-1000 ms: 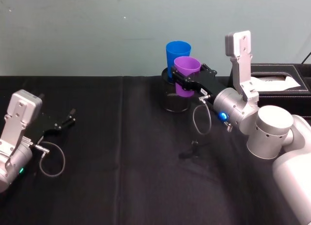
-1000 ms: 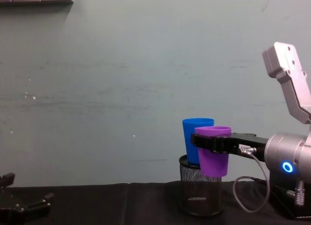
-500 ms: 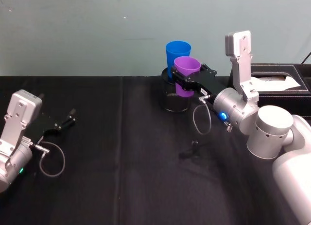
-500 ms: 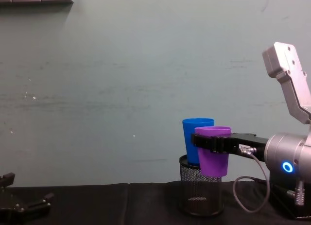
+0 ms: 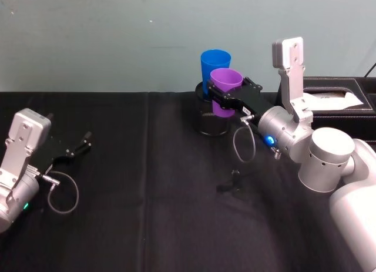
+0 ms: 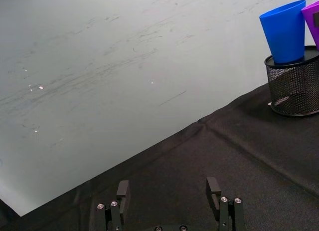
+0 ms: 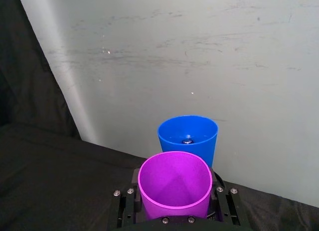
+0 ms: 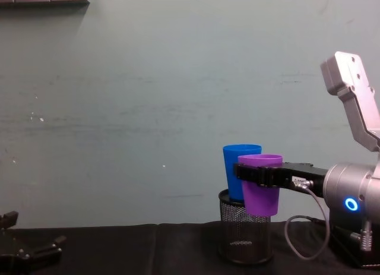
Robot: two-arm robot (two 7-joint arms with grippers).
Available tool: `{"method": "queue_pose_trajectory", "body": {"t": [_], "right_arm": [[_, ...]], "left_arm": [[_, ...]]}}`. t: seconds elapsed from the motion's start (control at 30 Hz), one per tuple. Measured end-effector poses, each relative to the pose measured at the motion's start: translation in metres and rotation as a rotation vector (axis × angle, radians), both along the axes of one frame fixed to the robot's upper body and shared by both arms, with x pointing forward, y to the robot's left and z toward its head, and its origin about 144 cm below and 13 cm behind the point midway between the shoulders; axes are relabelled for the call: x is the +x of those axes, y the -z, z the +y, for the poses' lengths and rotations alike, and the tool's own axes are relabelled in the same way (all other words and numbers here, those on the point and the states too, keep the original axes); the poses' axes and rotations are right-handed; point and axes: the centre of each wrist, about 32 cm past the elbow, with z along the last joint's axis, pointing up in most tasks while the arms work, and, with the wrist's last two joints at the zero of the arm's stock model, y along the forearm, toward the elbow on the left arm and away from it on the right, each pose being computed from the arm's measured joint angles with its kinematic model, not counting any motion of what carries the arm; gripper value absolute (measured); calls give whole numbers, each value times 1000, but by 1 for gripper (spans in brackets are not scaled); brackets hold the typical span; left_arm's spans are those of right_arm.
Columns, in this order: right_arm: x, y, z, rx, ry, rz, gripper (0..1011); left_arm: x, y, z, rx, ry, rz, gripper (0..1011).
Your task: Pick up one cup with a gripper and tap it against the other cup.
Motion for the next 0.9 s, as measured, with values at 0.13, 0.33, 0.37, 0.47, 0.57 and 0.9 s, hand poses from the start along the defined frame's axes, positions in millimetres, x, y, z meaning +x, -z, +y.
{"method": "queue_pose_trajectory", "body": {"t": [0.13,0.33,0.37,0.47,0.57,0.9], "right_arm": [[-2,0,0,-2,-2,-2,729],[-18,4,-2,-14,-20,4,729],[-20,5,-2,-14,-22,5,729],[-33,11,-3,-11,-30,14,729],[-50,22,-3,7,-34,28,729],[-82,60,-1,4,-48,-1,729]], "left_arm": [[0,0,0,0,0,0,1000],[0,0,0,0,0,0,1000],[0,0,0,0,0,0,1000],[0,0,0,0,0,0,1000],[0,0,0,0,0,0,1000],[0,0,0,0,0,0,1000]]}}
